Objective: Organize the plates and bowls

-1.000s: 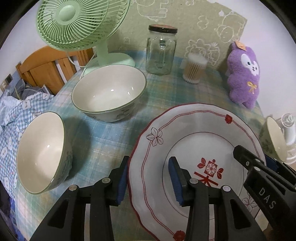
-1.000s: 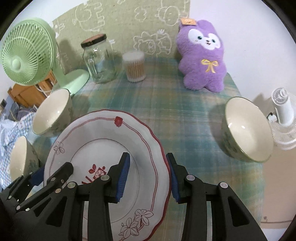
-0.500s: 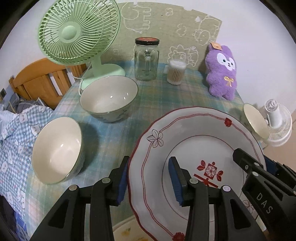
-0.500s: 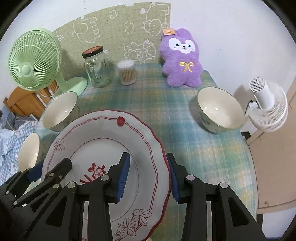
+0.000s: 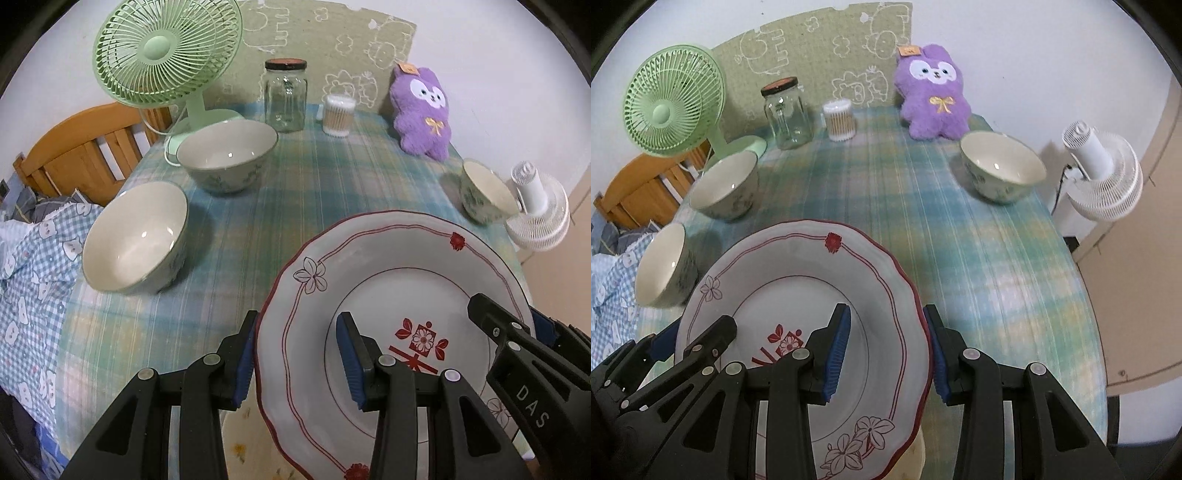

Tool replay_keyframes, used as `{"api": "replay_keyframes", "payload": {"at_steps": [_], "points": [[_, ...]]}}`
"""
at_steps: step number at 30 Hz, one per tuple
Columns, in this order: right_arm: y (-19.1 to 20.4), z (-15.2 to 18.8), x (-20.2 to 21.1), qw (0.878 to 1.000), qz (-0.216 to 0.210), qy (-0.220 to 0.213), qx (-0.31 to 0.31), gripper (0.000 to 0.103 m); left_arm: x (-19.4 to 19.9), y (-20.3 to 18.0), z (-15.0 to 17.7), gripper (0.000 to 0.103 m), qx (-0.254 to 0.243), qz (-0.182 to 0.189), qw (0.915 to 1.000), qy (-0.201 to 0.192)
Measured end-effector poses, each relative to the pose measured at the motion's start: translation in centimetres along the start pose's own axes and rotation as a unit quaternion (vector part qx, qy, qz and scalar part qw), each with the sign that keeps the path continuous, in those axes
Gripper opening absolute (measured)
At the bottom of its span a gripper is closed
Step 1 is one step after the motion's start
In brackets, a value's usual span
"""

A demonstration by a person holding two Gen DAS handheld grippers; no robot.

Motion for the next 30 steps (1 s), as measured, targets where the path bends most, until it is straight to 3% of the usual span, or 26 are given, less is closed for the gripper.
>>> {"api": "replay_keyframes", "payload": {"at_steps": [18,30], "points": [[-1.7,7.0,-0.5,0.998,0.035,0.043,-0.03,0.043,-0.2,-1.1,5.8,0.042,-0.061,0.012,0.9976,0.031],[-1.6,7.7,-0.6,0.998,0.04,0.044,-0.025,0.043,-0.2,-1.3,6.8,0.042,-0.067,0.003,0.9976,0.02]]}}
Point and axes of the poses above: each gripper's, at about its wrist camera, not at the fingertips, and x roughly against the way its jaws point, y to its left, z to its underside, the point moved 4 cm from there along -x, roughly the way its jaws point, and after that the axes turned 3 degrees about -x, right-handed, at the moved point
